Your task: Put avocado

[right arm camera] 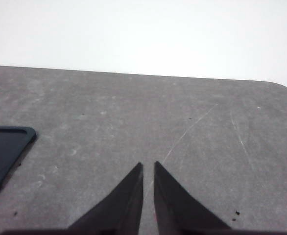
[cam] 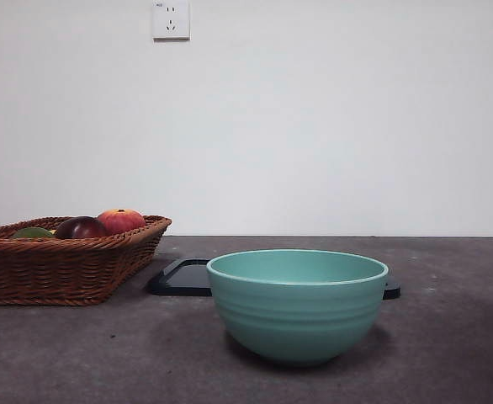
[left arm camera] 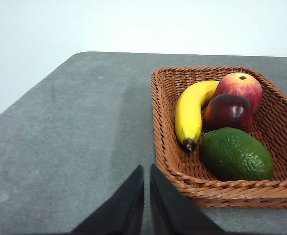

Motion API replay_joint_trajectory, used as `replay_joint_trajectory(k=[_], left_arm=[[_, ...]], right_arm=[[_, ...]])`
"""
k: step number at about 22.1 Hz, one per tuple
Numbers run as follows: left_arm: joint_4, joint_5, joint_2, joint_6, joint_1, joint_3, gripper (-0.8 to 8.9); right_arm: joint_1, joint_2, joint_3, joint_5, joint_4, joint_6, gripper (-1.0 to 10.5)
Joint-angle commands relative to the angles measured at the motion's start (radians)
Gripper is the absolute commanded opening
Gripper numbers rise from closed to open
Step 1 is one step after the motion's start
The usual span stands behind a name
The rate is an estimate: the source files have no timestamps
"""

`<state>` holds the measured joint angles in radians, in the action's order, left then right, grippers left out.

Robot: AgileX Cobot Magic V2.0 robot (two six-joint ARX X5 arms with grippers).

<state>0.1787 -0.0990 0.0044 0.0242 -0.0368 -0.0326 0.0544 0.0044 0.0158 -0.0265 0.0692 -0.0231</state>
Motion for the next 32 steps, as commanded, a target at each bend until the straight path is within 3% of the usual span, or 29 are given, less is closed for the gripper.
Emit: replay_joint_trajectory(k=[1,7,12,16,20,24,32], left_arm=[[0.006,-0.005,-0.001,0.038,0.001,0.021,0.19],[0.006,-0.005,-0.001,0.05,0.001,0.021,0.19],[0.006,-0.005,-0.001,0.074,0.001,0.021,0.19],[0.007,-0.003,-0.001,0.079,0.001,0.021,0.18],[0.013,0.019,-0.001,0.122,0.0,0.007,0.18],[-0.004,0.018,-0.001,0.278,-0.016,-0.025,0.18],[0.002,-0.007,0.032,0.302,-0.04,-0.146,0.18]], right_arm=[[0.0,-0.001,-0.006,0.0,-0.022,0.01,0.3],[0.0,-0.001,-0.006,0.0,-0.028,0.013,0.3],[0.0,-0.001,-0.006,0.016,-0.011,0.097,0.3],[0.0,-0.001,-0.006,0.056,-0.013,0.104,0.3],[-0.001,-0.001,0.004,0.076,-0.016,0.176,0.1],[-0.007,0.0,0.04,0.076,-0.017,0.292,0.1],[-0.025,0.06,0.159,0.079,0.066,0.385,0.1]])
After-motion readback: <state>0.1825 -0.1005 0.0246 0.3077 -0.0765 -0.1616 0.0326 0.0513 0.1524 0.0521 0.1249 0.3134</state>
